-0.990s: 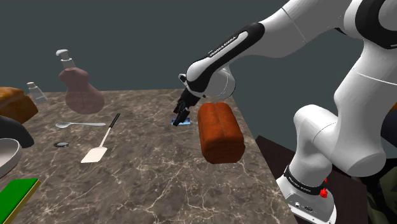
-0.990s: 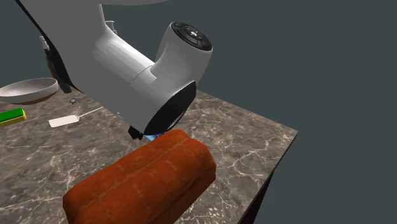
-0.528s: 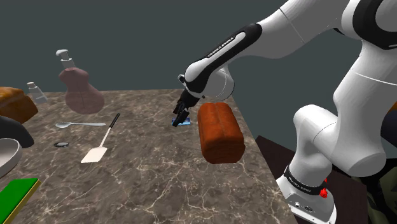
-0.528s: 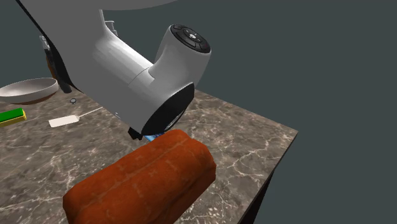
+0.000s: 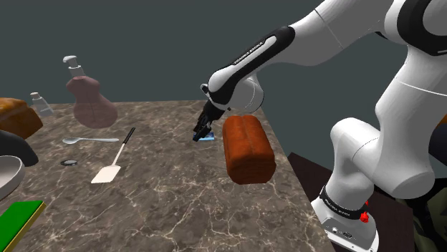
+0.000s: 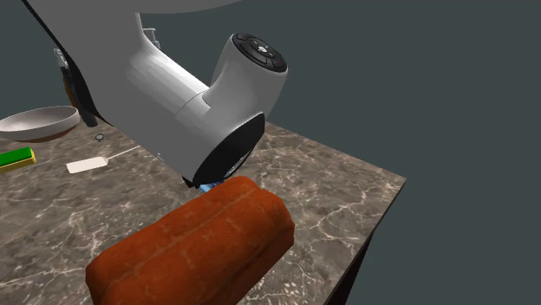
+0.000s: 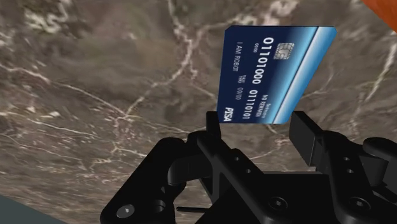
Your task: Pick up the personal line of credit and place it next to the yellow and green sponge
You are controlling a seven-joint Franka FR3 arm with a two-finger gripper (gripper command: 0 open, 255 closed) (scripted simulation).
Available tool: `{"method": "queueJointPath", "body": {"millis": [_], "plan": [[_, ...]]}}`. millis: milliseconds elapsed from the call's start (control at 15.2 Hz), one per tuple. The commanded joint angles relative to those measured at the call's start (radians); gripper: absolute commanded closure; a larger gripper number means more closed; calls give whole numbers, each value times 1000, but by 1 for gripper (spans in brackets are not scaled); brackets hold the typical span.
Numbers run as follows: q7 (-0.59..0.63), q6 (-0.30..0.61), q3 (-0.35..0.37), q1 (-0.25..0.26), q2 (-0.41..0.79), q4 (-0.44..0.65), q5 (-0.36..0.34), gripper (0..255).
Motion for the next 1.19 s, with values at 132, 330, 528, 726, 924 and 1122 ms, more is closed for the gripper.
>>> {"method": "queueJointPath", "body": {"millis": [132, 330, 528, 726, 924, 1122], "plan": [[31, -5, 6, -9, -13, -1, -36, 255], [117, -26, 29, -42, -50, -2, -135, 255], [190, -53, 53, -75, -83, 3, -218, 255], [252, -84, 78, -107, -113, 12, -285, 255], [303, -118, 100, -135, -139, 26, -341, 255], [347, -154, 120, -158, -163, 42, -386, 255]]}}
